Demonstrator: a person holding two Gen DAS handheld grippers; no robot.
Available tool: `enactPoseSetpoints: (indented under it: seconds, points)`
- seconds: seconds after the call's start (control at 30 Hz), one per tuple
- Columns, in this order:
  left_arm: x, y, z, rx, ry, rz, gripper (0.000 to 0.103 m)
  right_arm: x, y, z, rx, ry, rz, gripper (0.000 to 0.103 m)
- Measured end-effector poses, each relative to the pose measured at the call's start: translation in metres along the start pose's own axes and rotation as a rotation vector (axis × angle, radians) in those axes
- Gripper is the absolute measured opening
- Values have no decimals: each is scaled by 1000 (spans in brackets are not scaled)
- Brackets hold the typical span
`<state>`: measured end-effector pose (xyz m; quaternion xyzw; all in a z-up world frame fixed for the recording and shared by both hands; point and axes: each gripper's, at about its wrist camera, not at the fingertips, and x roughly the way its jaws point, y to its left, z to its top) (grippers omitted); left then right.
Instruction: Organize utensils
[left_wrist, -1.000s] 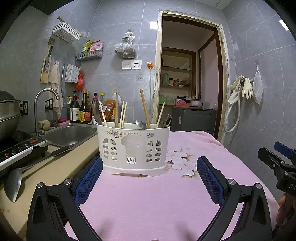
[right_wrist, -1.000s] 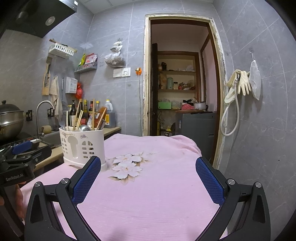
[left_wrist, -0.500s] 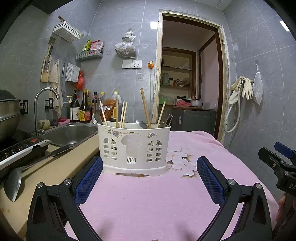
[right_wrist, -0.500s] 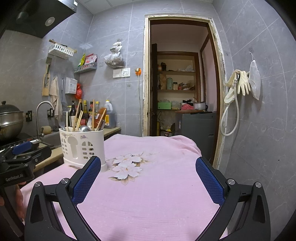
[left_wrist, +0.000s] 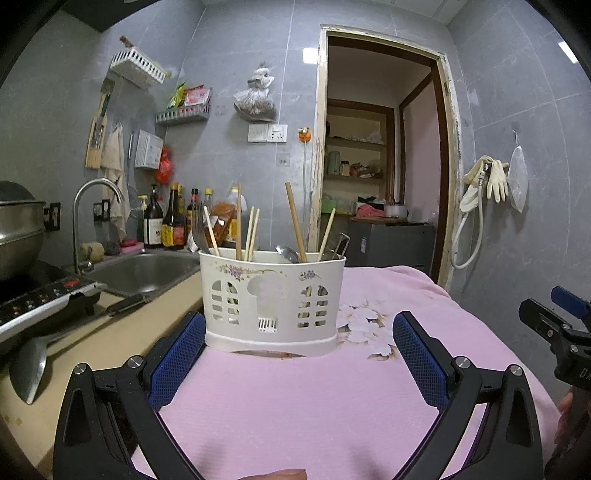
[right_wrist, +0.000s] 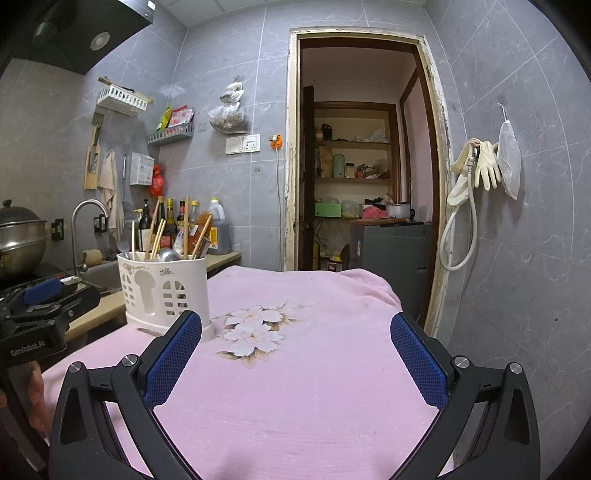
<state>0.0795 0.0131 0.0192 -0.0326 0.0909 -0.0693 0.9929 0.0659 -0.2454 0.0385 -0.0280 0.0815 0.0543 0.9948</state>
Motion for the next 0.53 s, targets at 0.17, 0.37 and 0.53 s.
enactPoseSetpoints:
  seconds: [0.17,0.37,0.53]
  points:
    - [2,2,0,-4,11,-15,100,1,0,-1,1,1,-3,103]
    - [5,1,-2,4,21,-14,100,2,0,-1,1,3,-2,103]
    - [6,2,-2,3,21,-20,100,2,0,-1,1,3,-1,103]
